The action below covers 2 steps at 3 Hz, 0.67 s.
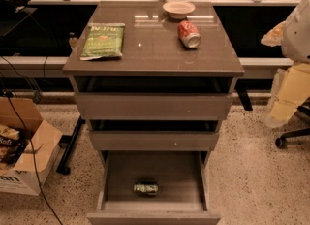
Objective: Pick green can from bottom drawer and place on counter
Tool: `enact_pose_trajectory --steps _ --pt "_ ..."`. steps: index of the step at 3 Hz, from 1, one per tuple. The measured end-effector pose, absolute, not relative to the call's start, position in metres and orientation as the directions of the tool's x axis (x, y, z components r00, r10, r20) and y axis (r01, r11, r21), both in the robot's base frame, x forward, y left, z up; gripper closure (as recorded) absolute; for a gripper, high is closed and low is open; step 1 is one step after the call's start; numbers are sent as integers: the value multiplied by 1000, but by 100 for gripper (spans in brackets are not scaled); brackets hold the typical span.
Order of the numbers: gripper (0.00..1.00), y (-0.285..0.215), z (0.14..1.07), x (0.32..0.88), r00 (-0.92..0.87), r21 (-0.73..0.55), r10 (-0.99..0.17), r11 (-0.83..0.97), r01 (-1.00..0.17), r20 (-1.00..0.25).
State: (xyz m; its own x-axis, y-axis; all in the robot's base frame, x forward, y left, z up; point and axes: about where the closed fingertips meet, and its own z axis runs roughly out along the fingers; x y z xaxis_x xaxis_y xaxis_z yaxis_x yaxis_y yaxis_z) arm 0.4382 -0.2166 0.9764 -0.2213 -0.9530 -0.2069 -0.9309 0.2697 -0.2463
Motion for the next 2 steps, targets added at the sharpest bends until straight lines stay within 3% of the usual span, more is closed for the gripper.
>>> enact_pose_trajectory --steps 2 --pt "0 -207 970 443 -243 -264 -935 310 -913 -258"
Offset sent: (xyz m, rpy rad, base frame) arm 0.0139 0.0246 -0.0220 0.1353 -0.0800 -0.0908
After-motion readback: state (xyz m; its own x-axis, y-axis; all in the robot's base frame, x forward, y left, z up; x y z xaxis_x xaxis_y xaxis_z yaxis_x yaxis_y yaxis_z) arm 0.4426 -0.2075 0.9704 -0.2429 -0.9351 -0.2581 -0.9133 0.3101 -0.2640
